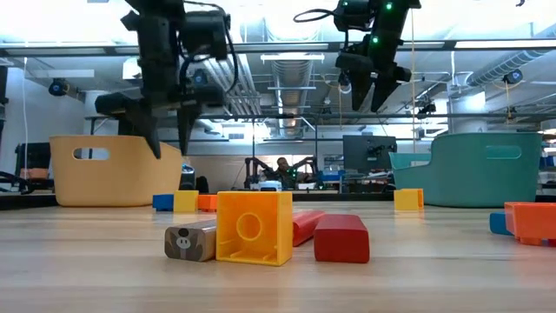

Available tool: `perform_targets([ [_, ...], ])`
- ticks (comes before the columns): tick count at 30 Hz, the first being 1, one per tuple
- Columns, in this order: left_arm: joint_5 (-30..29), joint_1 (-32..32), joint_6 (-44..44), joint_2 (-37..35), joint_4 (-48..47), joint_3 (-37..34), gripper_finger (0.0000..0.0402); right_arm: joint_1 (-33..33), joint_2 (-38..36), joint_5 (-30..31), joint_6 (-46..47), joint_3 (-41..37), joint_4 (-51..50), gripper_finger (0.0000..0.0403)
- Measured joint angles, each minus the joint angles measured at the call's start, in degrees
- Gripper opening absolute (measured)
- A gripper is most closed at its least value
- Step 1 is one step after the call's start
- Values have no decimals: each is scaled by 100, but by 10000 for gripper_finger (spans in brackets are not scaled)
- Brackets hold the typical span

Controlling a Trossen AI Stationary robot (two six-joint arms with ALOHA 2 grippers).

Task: Sort blocks by size
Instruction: Put the blue game piece into the yellow bin

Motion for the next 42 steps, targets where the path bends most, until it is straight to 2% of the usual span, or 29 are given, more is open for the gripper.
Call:
perform_targets([
  [5,90,-26,-32,200,141,-23,169,0,0,-26,-130,0,1,288],
  [12,-119,33,9,571,259,-29,169,0,-2,-29,-145,0,1,283],
  [21,-187,16,187,1172,312,-34,169,0,-2,-44,-217,0,1,303],
  [37,17,-9,594,1420,465,-34,169,0,-4,-173,-248,0,3,286],
  [42,22,-57,688,1416,466,-34,148,0,-4,-175,-249,-1,10,290],
])
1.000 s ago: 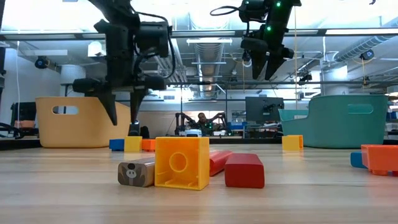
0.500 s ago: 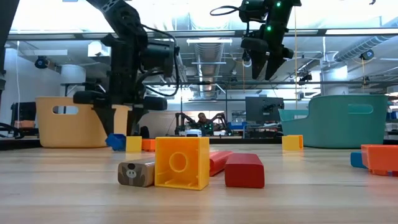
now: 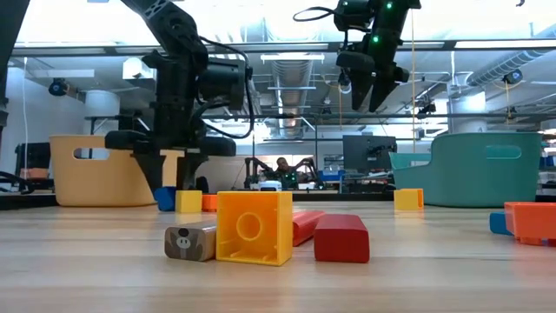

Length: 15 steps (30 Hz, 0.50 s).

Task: Sort blocks by size
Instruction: Put the blue game piece into the yellow bin

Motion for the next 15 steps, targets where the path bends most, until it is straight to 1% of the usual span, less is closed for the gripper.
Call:
perform_targets([
  [7,2,-4,81,-17,66,-11,76,0,0,2,-2,1,99,305],
  [10,0,-15,98,-20,60,-6,73,0,0,1,-1,0,102,306],
  [15,77,-128,279,-139,-192,133,93,0,0,2,-2,1,117,297],
])
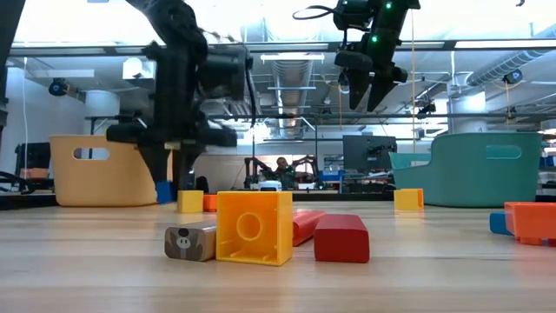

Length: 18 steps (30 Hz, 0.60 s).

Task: Sort blocks by size
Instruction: Put the blue game piece into the yellow bin

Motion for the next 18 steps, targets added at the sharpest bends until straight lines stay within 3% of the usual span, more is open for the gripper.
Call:
perform_targets([
  [10,253,-250,860,-697,-1526,1411,85,1,0,-7,149,0,9,279],
  [18,-20,716,1916,-1422,-2517,1838,85,2,0,-254,323,-2,44,279],
])
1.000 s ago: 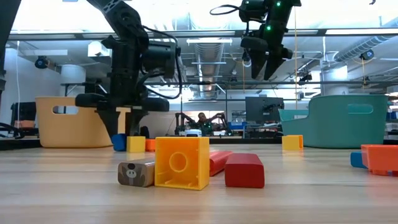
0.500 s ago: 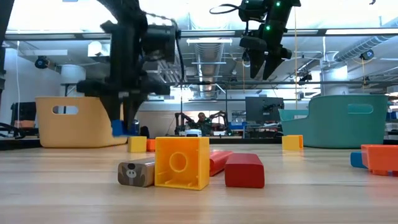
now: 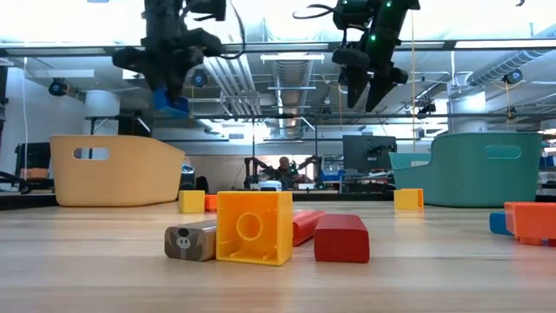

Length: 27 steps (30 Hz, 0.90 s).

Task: Sort blocks by size
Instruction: Put the blue game piece into the yellow bin, then put the yellow block into the blue bin

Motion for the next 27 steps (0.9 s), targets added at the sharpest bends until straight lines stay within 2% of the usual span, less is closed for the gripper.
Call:
perform_targets([
  [3,-114,599,306,-344,-282,-115,85,0,0,-118,166,2,2,286],
  [6,-536,1188,538,-600,-289,-241,85,2,0,-197,288,0,139,292],
  [12,-835,2060,1382,-730,-270,-293,105,0,0,-362,571,0,480,301],
  [27,-1269,2192,1958,-581,-212,-254,121,205,0,-625,1161,2,574,276],
])
